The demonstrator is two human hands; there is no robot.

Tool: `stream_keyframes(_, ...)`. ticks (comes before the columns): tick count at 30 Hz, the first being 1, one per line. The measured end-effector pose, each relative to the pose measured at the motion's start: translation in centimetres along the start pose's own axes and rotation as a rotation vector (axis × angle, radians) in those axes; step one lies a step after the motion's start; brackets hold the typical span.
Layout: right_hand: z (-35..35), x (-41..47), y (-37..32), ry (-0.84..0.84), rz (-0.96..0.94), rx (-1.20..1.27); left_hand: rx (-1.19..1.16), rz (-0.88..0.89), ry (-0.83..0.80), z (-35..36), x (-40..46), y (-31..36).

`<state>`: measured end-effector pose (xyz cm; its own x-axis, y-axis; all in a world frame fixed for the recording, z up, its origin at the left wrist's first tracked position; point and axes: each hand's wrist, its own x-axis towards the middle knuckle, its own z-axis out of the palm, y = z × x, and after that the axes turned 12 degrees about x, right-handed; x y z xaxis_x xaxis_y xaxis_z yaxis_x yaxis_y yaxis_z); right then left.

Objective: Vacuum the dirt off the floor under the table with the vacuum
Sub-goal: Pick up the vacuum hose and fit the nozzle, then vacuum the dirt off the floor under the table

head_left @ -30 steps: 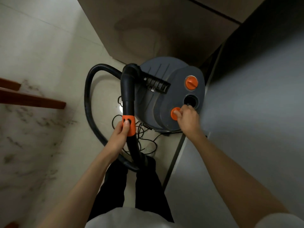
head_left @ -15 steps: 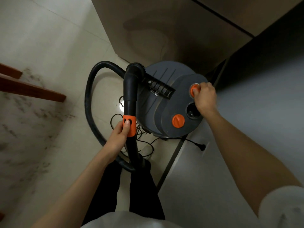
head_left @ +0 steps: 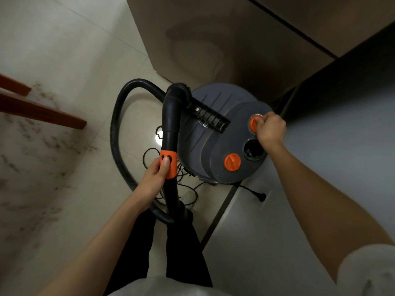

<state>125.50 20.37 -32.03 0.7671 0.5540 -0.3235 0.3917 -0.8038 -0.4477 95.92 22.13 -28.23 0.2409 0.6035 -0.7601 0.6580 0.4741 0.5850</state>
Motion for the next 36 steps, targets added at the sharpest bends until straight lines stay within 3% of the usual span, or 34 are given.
stream_keyframes(6, -0.1, -1.8, -0.7, 0.004, 0.022, 0.147, -0.050, 0.010, -0.017, -0.2, -0.8, 0.4)
stream_keyframes(10, 0.8, -7.4, -3.6, -0.024, -0.144, 0.290, -0.172, 0.003, -0.047, -0.8, -1.9, 0.9)
stream_keyframes(13, 2.6, -12.8, -6.2, -0.369, -0.152, 0.404, -0.234, 0.001, -0.043, -2.0, -3.1, 1.6)
stream_keyframes(16, 3.7, -17.7, -8.6, -0.777, 0.010, 0.576, -0.325, 0.032, 0.003, -4.4, -4.5, 2.1)
stream_keyframes(19, 4.5, -21.5, -9.9, -0.961, 0.053, 0.634, -0.473, 0.018, 0.046, -7.9, -5.8, 1.6)
stream_keyframes(23, 4.9, -24.8, -11.3, -0.996, -0.128, 0.472, -0.733, 0.001, 0.036, -12.3, -8.0, -0.4)
stream_keyframes(29, 5.2, -32.4, -14.8, -0.809, -0.364, 0.243, -0.994, -0.068, -0.024, -16.9, -11.5, -5.1)
stream_keyframes(32, 4.8, -36.0, -16.9, -0.755, -0.391, 0.027, -1.141, -0.200, -0.078, -18.5, -13.2, -8.4)
stream_keyframes(36, 4.7, -38.4, -18.9, -0.845, -0.356, -0.142, -1.272, -0.327, -0.139, -19.3, -15.0, -12.5)
